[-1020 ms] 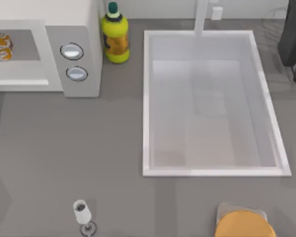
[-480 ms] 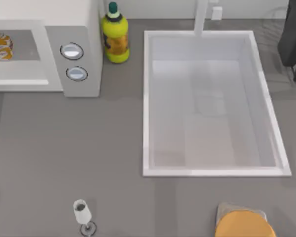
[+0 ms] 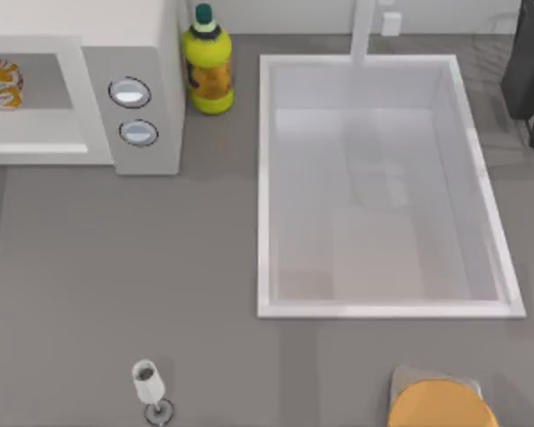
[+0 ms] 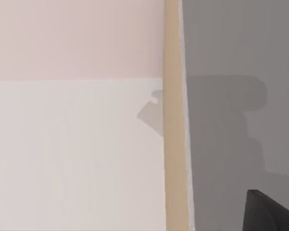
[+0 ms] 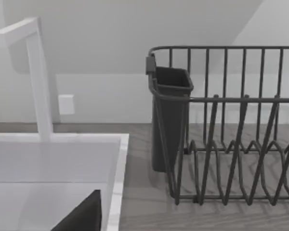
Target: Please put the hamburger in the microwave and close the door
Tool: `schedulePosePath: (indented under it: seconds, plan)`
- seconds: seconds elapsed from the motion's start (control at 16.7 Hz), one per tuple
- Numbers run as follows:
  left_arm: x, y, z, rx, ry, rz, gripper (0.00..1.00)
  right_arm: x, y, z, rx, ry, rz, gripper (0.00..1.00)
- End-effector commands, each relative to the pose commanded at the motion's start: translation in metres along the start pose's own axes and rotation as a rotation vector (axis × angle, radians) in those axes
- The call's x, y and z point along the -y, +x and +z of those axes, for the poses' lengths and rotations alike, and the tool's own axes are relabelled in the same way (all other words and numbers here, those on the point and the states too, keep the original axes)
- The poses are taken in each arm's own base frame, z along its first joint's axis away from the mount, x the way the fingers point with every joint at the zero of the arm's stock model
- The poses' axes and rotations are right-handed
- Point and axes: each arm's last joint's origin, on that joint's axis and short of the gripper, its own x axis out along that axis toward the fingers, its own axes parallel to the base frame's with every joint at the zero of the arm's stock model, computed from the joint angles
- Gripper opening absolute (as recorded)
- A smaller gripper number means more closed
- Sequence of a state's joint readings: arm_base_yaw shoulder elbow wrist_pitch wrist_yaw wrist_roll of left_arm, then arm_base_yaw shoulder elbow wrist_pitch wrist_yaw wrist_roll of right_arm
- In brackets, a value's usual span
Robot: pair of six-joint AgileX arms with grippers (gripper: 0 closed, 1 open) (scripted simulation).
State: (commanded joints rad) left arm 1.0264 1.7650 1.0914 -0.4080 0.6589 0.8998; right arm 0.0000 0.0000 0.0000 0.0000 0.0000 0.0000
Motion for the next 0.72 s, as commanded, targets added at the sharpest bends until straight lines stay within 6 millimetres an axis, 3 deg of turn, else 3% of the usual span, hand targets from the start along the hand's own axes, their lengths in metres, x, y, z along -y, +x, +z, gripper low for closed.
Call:
schedulePosePath:
  seconds: [0.24, 0.54, 0.72]
  plan:
    - [0.004, 0.017, -0.021, -0.014, -0.022, -0.022, 0.0, 0.0, 0.0, 0.0, 0.0, 0.0, 0.0, 1.0]
    - [0.007, 0.016, -0.017, -0.008, -0.012, -0.021, 0.0, 0.0, 0.0, 0.0, 0.0, 0.0, 0.0, 1.0]
    - [0.022, 0.014, -0.006, 0.01, 0.012, -0.011, 0.0, 0.0, 0.0, 0.0, 0.0, 0.0, 0.0, 1.0]
